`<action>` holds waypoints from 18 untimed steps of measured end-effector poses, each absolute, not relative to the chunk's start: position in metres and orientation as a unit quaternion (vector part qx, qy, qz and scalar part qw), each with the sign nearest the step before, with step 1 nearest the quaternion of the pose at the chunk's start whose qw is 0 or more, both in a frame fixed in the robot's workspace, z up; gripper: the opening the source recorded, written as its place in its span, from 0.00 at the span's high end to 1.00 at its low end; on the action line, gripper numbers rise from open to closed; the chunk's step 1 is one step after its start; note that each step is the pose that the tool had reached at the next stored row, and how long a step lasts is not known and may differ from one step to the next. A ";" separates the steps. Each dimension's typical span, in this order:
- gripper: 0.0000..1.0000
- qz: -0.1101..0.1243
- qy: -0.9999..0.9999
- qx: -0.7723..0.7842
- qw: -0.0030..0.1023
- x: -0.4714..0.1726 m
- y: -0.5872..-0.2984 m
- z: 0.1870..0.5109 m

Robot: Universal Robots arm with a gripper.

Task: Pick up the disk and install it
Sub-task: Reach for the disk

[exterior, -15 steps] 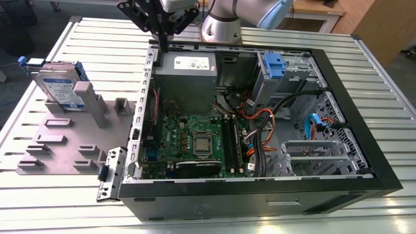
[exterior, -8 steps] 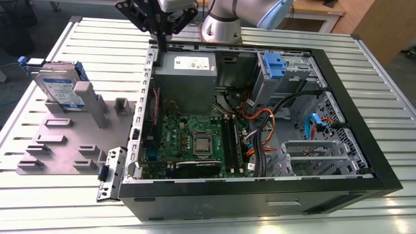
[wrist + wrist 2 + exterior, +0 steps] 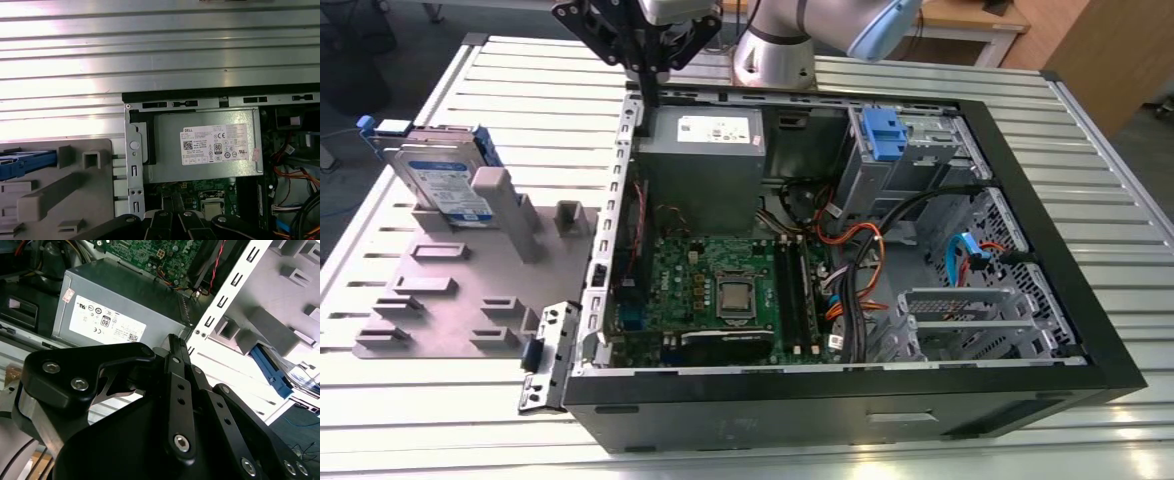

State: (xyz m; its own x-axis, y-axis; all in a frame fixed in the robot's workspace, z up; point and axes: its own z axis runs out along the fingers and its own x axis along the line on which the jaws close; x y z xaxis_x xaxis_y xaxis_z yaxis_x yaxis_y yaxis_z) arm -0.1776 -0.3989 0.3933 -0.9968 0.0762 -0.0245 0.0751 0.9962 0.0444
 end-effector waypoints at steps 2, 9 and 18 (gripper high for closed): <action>0.89 0.022 0.999 0.038 0.013 -0.178 -0.399 0.393; 0.89 0.022 0.999 0.038 0.013 -0.180 -0.399 0.393; 0.89 0.022 0.999 0.038 0.013 -0.182 -0.399 0.393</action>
State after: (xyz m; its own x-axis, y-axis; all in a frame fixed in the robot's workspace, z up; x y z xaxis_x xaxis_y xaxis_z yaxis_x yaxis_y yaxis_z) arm -0.1822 -0.3989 0.3933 -0.9968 0.0762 -0.0244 0.0751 0.9962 0.0443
